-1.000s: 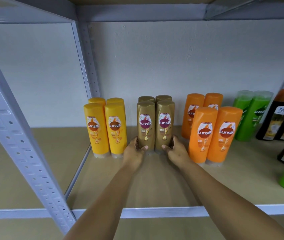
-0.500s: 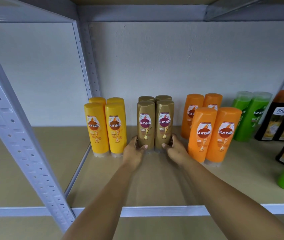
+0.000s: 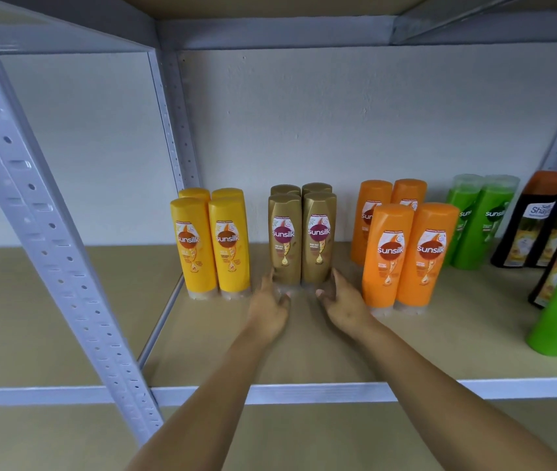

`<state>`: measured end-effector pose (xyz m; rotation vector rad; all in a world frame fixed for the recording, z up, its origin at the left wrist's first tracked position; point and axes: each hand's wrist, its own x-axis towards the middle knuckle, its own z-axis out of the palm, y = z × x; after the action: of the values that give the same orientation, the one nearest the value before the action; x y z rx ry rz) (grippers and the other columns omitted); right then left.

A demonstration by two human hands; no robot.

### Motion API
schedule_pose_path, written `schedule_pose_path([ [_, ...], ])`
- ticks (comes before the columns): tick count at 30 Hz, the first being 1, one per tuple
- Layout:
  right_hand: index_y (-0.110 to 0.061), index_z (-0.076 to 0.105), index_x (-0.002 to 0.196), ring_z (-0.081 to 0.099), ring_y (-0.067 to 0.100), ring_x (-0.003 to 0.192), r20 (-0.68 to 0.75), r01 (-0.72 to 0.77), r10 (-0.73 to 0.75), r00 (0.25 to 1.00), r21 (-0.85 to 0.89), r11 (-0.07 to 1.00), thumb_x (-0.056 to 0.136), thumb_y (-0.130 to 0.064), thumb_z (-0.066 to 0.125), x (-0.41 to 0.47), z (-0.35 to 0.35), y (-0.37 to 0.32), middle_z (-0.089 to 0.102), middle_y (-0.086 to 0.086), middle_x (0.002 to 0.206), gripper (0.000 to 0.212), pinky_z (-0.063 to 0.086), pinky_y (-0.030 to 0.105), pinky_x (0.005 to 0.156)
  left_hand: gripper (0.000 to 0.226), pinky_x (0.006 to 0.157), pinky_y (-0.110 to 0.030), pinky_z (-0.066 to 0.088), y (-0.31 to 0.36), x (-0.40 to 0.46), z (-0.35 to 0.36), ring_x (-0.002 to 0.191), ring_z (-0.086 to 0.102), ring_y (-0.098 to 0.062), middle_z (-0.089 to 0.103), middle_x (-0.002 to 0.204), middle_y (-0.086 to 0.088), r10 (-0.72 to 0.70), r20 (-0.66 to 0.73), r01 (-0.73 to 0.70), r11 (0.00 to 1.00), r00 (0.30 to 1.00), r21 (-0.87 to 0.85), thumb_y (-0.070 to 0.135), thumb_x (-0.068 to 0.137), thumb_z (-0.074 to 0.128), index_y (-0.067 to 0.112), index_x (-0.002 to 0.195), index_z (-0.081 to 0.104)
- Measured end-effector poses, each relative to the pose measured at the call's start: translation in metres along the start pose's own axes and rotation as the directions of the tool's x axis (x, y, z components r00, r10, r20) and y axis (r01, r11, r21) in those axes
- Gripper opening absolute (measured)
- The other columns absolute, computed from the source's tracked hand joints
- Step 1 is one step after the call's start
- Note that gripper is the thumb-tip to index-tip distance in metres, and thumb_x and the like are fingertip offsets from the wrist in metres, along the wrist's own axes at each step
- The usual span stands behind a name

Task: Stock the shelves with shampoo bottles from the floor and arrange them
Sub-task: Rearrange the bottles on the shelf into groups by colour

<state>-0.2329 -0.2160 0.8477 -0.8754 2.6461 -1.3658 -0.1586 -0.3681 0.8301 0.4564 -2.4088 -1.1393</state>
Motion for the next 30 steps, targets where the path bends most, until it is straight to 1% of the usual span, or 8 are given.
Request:
schedule_pose_path([
  [4,-0.012,0.024,0.149,0.033,0.026,0.139,0.072,0.025,-0.007,0.997,-0.251,0.968,0.097,-0.037,0.048,-0.025,-0.005,0.001,0.03,0.008,0.154,0.062,0.029,0.03,0.11,0.058,0.112,-0.041,0.03,-0.002,-0.024,-0.001,0.138,0.033,-0.028,0.035,0.15,-0.01,0.074,0.039,-0.081,0.964,0.997,0.253,0.031,0.094,0.051,0.012,0.145,0.033],
  [7,-0.008,0.022,0.149,0.021,0.027,0.144,0.119,0.093,-0.05,0.992,-0.387,0.917,0.097,-0.043,0.044,-0.049,-0.013,0.0,0.023,0.012,0.156,0.066,0.02,0.033,0.116,0.057,0.117,-0.042,0.015,0.005,-0.042,-0.006,0.145,0.015,-0.027,0.021,0.157,-0.008,0.094,0.097,-0.129,0.872,0.991,0.472,0.041,0.097,0.041,0.016,0.147,0.029],
  [11,-0.011,0.023,0.148,0.01,0.026,0.147,0.158,0.125,-0.042,0.987,-0.566,0.815,0.097,-0.052,0.034,-0.084,-0.028,0.002,0.018,0.009,0.158,0.066,0.013,0.038,0.118,0.057,0.118,-0.042,0.007,0.022,-0.069,-0.007,0.146,0.009,-0.026,0.016,0.158,-0.006,0.078,0.151,-0.156,0.767,0.985,0.622,0.047,0.097,0.032,0.018,0.147,0.028],
  [14,-0.016,0.026,0.145,0.008,0.025,0.147,0.143,0.121,-0.04,0.989,-0.616,0.778,0.095,-0.058,0.028,-0.105,-0.044,0.007,0.018,0.005,0.157,0.066,0.012,0.041,0.117,0.056,0.118,-0.043,0.006,0.039,-0.089,0.002,0.145,0.011,-0.026,0.02,0.156,-0.005,0.074,0.179,-0.174,0.743,0.981,0.646,0.048,0.097,0.03,0.018,0.144,0.031],
  [18,-0.017,0.025,0.146,0.01,0.025,0.146,0.139,0.1,-0.014,0.99,-0.633,0.768,0.088,-0.066,0.017,-0.123,-0.067,0.019,0.022,0.004,0.156,0.076,0.014,0.042,0.117,0.053,0.118,-0.042,0.008,0.065,-0.107,0.023,0.143,0.015,-0.025,0.026,0.153,-0.005,0.101,0.2,-0.208,0.743,0.974,0.636,0.047,0.097,0.031,0.018,0.141,0.036],
  [23,-0.017,0.037,0.137,0.024,0.026,0.14,0.106,0.105,-0.048,0.993,-0.637,0.764,0.08,-0.069,0.009,-0.145,-0.116,0.044,0.037,0.003,0.146,0.082,0.023,0.041,0.113,0.054,0.118,-0.039,0.006,0.109,-0.128,0.06,0.143,0.016,-0.023,0.027,0.154,-0.004,0.117,0.196,-0.214,0.764,0.974,0.608,0.046,0.098,0.031,0.018,0.144,0.033],
  [27,-0.017,0.034,0.14,0.021,0.025,0.141,0.084,0.095,-0.054,0.995,-0.632,0.769,0.072,-0.07,-0.002,-0.162,-0.163,0.065,0.034,0.003,0.148,0.093,0.019,0.038,0.113,0.055,0.118,-0.037,0.007,0.146,-0.138,0.095,0.142,0.02,-0.021,0.03,0.152,-0.003,0.151,0.179,-0.229,0.77,0.972,0.596,0.047,0.098,0.033,0.018,0.144,0.034],
  [30,-0.017,0.032,0.142,0.019,0.024,0.143,0.054,0.077,-0.055,0.997,-0.628,0.775,0.071,-0.072,-0.002,-0.17,-0.199,0.085,0.031,0.003,0.151,0.096,0.016,0.038,0.114,0.054,0.117,-0.037,0.008,0.172,-0.14,0.123,0.141,0.023,-0.021,0.032,0.152,-0.003,0.186,0.163,-0.246,0.777,0.969,0.579,0.046,0.098,0.035,0.018,0.144,0.036],
])
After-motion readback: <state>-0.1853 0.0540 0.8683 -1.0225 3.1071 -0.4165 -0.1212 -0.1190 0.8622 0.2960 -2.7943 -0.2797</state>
